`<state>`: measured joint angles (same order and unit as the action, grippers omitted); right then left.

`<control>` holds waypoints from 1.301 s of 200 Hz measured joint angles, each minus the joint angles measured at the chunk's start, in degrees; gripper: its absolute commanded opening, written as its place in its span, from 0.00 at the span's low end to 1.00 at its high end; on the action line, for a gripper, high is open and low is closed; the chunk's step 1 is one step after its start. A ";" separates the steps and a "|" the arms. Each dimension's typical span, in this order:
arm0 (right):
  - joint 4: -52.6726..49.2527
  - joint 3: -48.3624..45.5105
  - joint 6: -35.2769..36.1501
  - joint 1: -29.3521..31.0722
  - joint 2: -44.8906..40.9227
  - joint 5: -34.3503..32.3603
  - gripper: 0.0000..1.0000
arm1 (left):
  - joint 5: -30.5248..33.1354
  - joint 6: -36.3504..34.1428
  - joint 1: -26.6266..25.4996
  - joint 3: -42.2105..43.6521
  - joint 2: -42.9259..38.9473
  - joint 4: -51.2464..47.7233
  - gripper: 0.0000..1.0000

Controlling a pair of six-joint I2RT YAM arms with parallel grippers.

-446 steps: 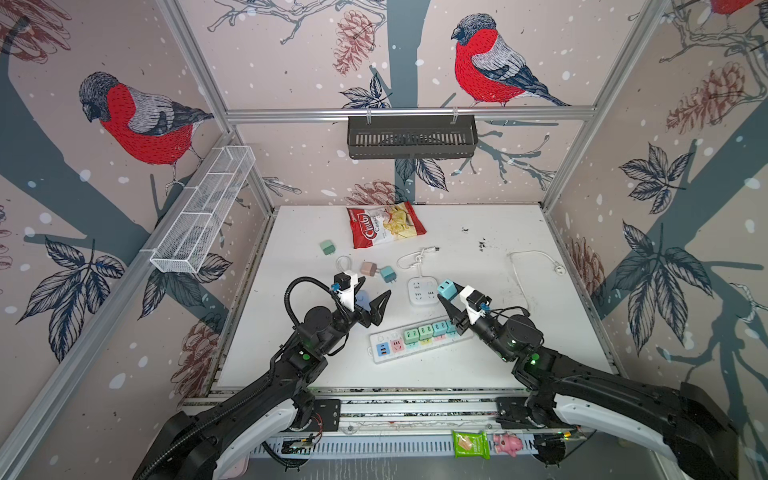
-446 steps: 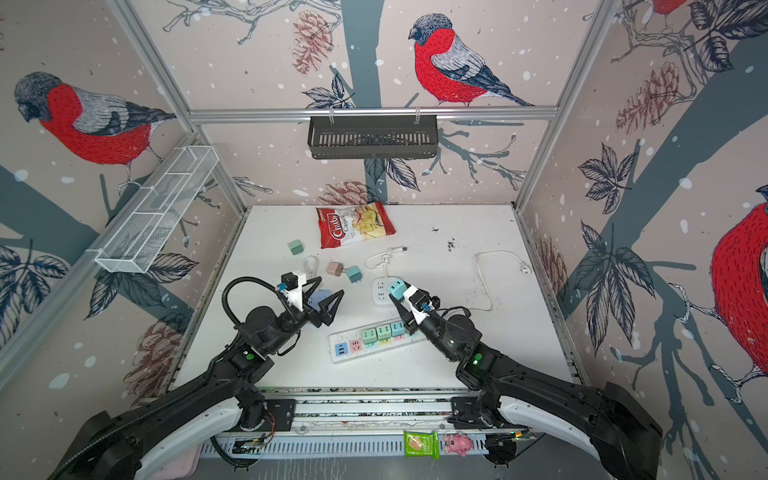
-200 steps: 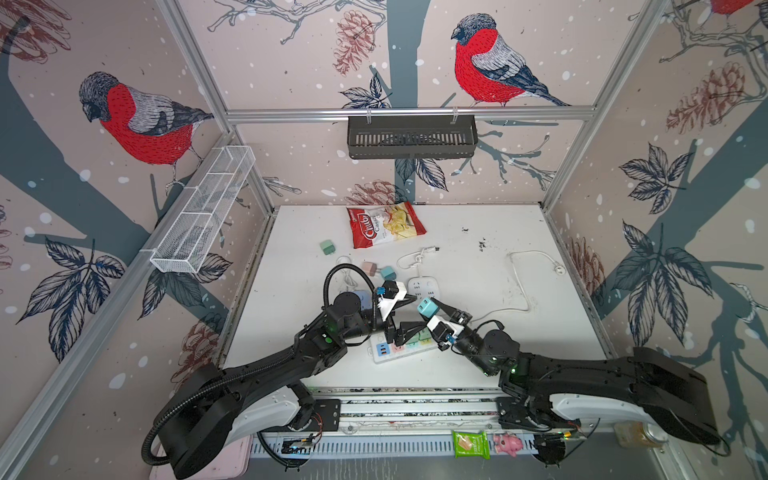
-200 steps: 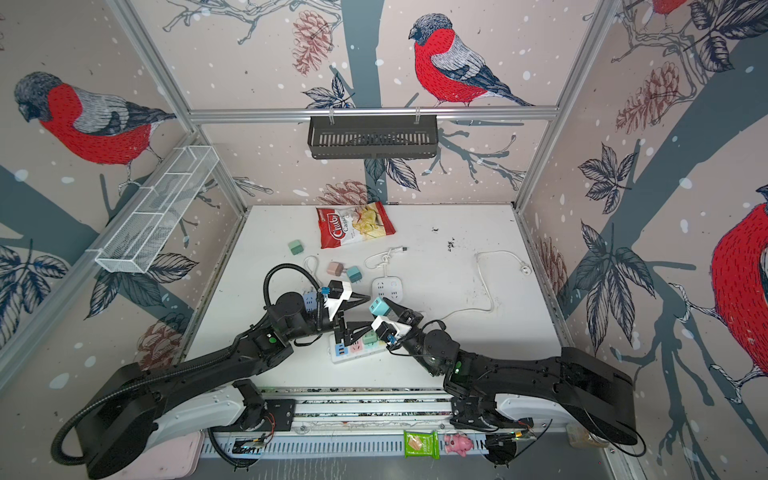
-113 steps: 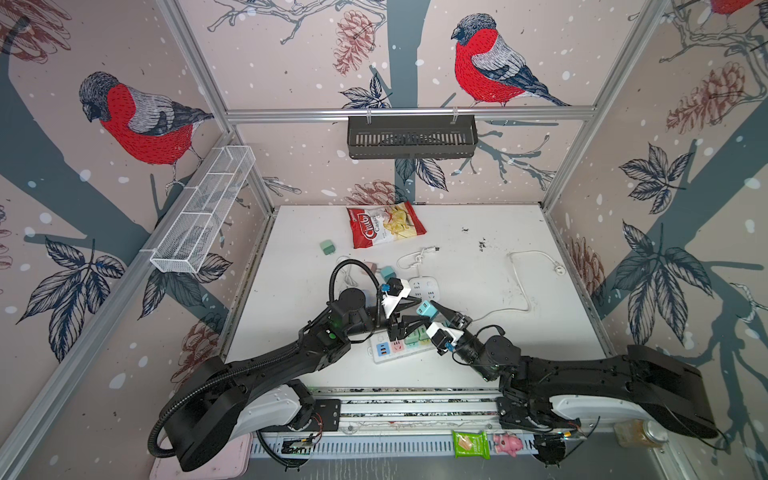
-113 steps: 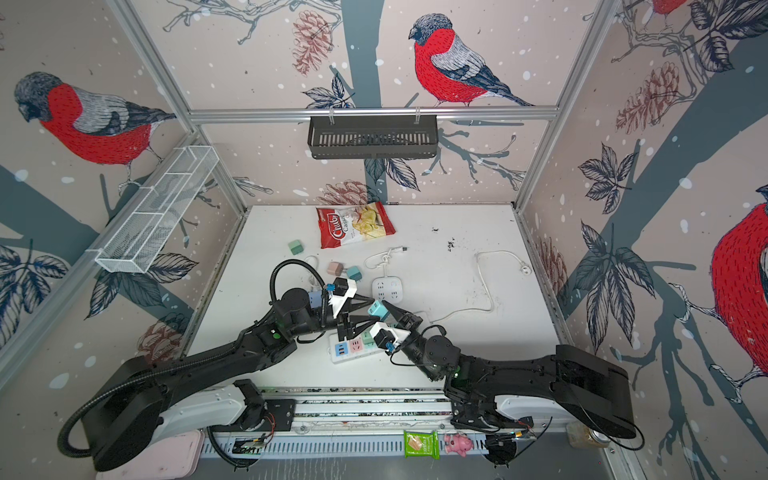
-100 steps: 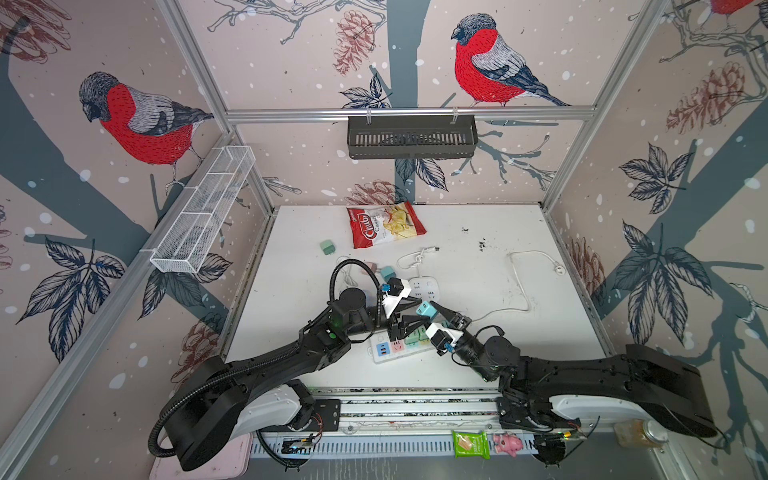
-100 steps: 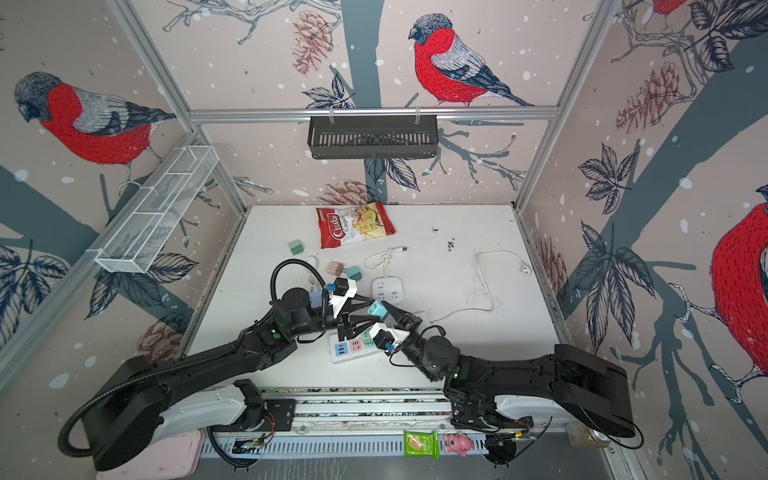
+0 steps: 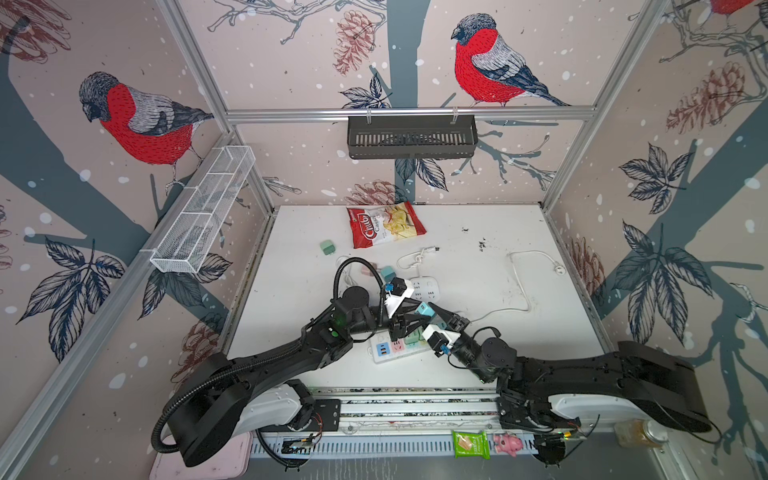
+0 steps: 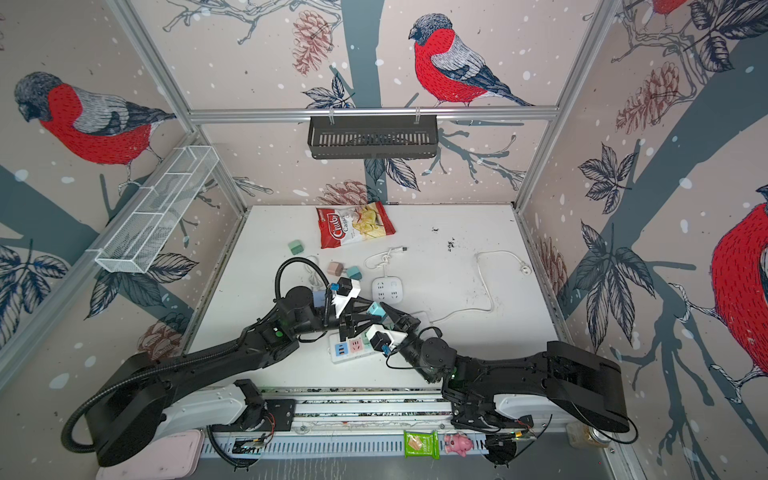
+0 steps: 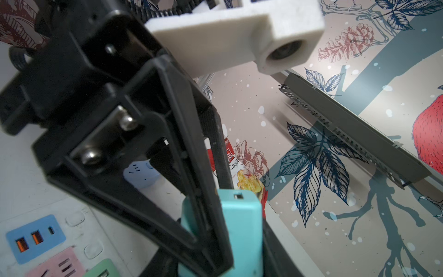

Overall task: Insert the plug
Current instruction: 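Open the right gripper and withdraw it while the left gripper carries the adapter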

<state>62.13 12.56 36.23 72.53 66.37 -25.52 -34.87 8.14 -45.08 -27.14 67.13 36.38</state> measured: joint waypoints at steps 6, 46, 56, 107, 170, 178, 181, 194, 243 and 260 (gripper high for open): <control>0.00 0.00 0.00 0.02 0.02 0.00 0.00 | -0.04 0.00 -0.02 -0.09 0.17 0.02 0.43; 0.02 0.00 1.75 0.22 0.22 -1.97 0.04 | -0.07 2.01 -0.11 -1.27 1.55 -0.68 0.15; 0.02 0.00 2.12 0.28 0.35 -2.34 0.08 | -0.02 2.08 -0.11 -1.36 1.68 -0.72 0.09; 1.51 -0.35 2.49 0.52 0.94 -3.02 0.45 | 0.42 2.38 -0.17 -1.49 1.73 -0.85 0.00; 8.00 -0.90 1.22 0.20 1.81 -6.23 0.99 | 6.82 0.42 -0.20 -0.22 -1.81 -2.91 0.00; 8.68 -1.14 1.20 -0.04 1.79 -6.64 1.00 | 8.68 0.28 -0.20 -0.20 -2.40 -3.41 0.00; 8.96 -1.25 1.20 -0.15 1.77 -6.86 0.99 | 9.55 0.15 -0.20 -0.20 -2.58 -3.58 0.00; 10.38 -2.01 1.01 -0.66 1.42 -7.72 1.00 | 12.98 -0.74 -0.20 -0.20 -3.43 -4.46 0.00; 14.10 -6.12 -1.88 -4.28 -5.73 -8.83 0.99 | 28.04 -3.82 -0.20 -4.85 -6.10 -14.27 0.00; 13.99 -7.58 -4.52 -6.91 -10.10 -8.28 1.00 | 32.76 -4.48 -0.20 -8.00 -7.43 -18.38 0.00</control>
<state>76.12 4.97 31.70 65.63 56.27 -33.80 -2.11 3.66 -45.28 -35.14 59.70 18.00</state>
